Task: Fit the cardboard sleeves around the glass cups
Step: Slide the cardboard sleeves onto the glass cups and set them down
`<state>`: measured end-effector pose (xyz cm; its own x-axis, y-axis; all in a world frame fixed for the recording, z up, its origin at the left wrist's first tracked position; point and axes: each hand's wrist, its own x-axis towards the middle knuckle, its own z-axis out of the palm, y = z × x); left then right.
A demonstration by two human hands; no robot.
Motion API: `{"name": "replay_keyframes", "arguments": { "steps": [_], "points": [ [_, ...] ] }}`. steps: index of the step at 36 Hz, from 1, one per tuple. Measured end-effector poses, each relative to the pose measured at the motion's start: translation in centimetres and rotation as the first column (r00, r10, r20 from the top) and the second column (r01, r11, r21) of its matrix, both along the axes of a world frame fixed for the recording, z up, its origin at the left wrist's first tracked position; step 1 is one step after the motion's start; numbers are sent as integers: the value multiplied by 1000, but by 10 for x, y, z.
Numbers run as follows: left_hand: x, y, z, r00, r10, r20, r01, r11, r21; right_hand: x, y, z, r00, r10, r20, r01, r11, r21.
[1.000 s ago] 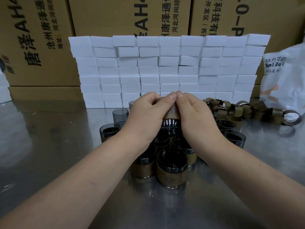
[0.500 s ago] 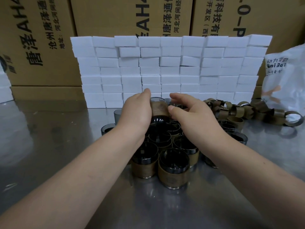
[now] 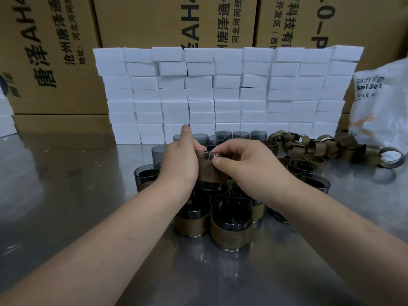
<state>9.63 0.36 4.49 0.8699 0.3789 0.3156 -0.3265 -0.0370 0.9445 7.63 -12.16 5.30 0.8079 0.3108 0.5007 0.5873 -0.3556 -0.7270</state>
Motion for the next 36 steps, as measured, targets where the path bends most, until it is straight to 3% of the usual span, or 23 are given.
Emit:
{"name": "replay_keyframes", "arguments": {
  "steps": [3,6,8,11,14,16,19,31,36],
  "points": [
    [1,1,-4,1000,18,22,-21,994,111,3,-1,-1,995,-82,54,85,995,-55],
    [4,2,-9,999,14,48,-32,911,411,7,-7,2,969,-213,126,223,972,-71],
    [7,2,-14,1000,15,3,-13,750,662,12,-12,3,948,-292,131,298,954,-30],
    [8,1,-20,994,-16,-111,105,473,875,20,-19,3,921,-374,111,375,927,14],
    [7,-2,-29,950,32,-310,296,216,930,24,-23,1,904,-419,85,418,908,31],
    [7,-3,-32,927,60,-371,362,126,924,25,-23,0,897,-435,83,434,900,35],
    [6,-4,-33,915,67,-397,391,87,916,25,-22,-2,894,-441,77,439,898,35],
    [6,-5,-35,915,59,-398,392,94,915,31,-18,-5,925,-381,-3,379,920,99],
    [7,-5,-36,916,47,-399,391,121,912,50,10,-1,940,-340,-23,338,939,-59]
  ]
}}
